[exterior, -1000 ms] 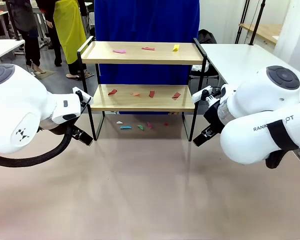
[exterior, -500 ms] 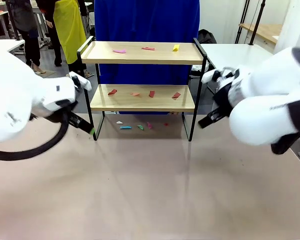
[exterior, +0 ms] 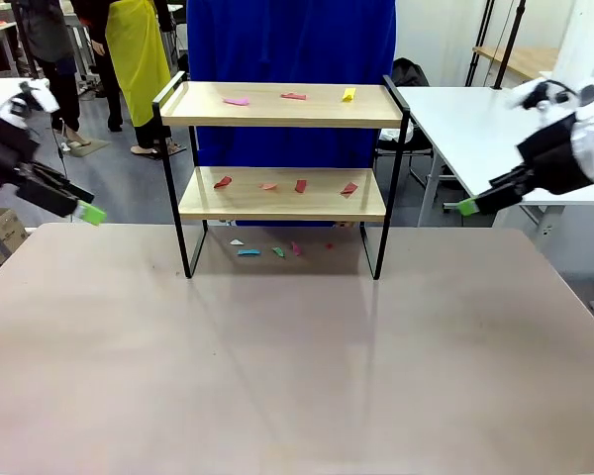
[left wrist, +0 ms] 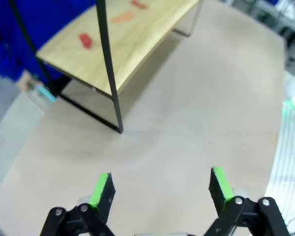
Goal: Clean the shelf.
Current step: Pick up the Duster handed by the human.
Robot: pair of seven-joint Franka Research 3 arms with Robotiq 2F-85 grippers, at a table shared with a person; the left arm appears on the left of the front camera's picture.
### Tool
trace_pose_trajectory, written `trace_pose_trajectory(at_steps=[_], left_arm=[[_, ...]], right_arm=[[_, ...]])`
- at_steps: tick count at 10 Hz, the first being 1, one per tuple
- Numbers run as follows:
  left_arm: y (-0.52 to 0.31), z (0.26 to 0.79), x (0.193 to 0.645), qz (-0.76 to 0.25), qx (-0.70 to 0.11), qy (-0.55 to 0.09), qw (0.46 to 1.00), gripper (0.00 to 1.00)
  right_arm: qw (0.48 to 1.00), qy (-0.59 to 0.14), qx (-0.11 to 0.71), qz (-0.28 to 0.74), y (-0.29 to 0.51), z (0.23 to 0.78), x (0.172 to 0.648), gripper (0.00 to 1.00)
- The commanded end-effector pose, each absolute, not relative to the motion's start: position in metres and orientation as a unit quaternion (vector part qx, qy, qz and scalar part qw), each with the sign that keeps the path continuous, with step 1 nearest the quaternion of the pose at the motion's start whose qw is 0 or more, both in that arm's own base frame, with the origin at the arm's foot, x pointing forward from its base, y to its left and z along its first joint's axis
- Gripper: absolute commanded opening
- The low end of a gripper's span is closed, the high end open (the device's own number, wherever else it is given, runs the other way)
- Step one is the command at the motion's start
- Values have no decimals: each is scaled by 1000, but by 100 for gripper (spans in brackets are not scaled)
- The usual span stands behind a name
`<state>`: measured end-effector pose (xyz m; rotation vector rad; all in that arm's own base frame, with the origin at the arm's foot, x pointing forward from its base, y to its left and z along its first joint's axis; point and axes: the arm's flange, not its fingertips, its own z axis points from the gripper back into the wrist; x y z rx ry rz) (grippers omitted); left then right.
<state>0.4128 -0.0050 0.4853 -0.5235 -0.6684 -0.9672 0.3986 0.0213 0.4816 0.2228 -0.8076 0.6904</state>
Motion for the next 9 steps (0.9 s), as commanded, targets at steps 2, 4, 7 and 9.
trace_pose_trajectory(at_steps=[2,4,7,9], left_arm=[[28,459,461,-509,-283,-339,739,100],[27,476,433,-500,-275,-339,748,100],[27,476,433,-500,-275,-339,748,100],[28,470,438,-507,-268,-330,750,100]], right_arm=[[791,-408,185,417,-30,463,436,100],[824,-397,137,381,-20,469,408,100],[824,-397,137,381,-20,469,408,100],[815,-398,141,396,-23,469,417,100]])
